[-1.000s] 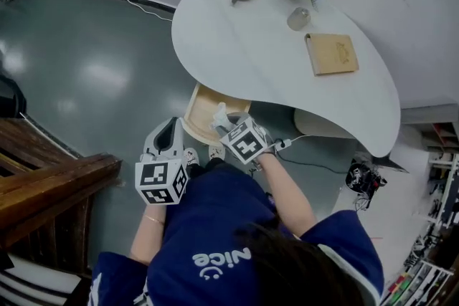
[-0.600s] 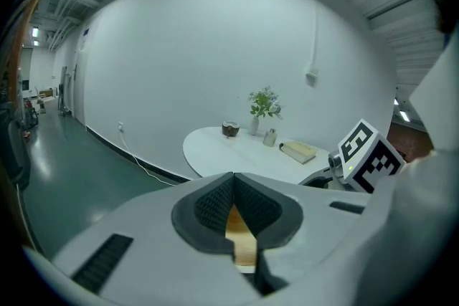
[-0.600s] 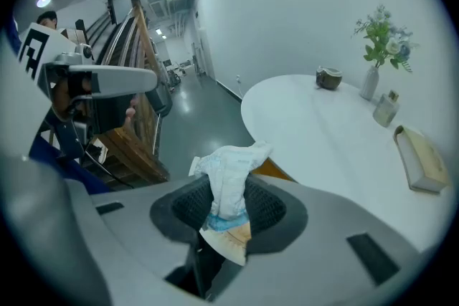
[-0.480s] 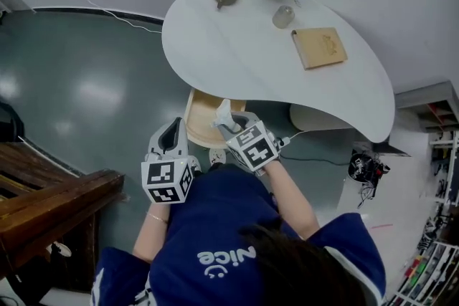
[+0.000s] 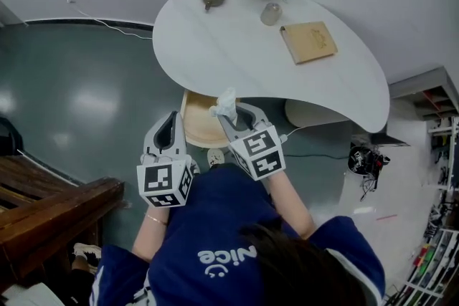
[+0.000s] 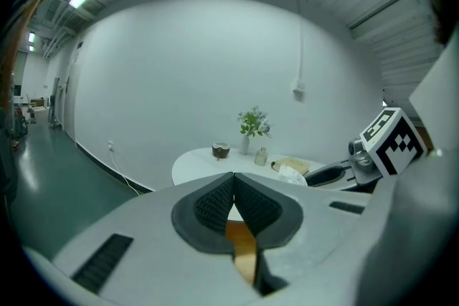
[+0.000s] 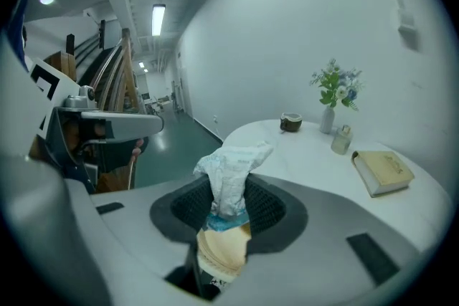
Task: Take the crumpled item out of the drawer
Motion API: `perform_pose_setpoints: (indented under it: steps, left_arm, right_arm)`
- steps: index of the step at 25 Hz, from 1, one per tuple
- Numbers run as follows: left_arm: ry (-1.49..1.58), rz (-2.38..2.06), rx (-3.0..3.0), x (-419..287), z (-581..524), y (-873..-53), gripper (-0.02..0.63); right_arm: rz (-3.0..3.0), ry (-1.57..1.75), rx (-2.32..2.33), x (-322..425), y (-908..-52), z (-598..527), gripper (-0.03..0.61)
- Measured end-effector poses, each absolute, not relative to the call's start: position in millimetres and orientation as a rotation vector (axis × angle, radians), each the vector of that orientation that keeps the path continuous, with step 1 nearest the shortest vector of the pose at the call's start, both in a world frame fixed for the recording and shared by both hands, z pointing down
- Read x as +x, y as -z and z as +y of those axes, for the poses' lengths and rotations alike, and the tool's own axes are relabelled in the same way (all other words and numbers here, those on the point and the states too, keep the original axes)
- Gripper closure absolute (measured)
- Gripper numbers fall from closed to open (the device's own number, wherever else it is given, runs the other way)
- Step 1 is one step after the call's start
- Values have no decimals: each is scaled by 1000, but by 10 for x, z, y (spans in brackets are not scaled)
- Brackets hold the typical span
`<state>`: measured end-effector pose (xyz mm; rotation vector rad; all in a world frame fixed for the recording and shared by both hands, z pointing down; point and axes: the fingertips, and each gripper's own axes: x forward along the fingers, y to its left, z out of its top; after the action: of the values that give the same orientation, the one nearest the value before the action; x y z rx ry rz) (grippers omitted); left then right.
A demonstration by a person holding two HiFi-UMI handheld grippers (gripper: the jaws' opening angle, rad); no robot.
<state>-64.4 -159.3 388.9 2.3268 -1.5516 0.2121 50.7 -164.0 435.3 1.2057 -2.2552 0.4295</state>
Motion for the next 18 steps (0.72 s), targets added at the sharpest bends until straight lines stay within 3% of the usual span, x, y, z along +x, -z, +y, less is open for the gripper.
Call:
perform_pose_setpoints:
  steps: [18]
  left_arm:
    - [-91,-1540,2535,-402,-1645,-3206,609]
  right_arm:
    - [-2588,-133,1522,632,-3188,-1661,443]
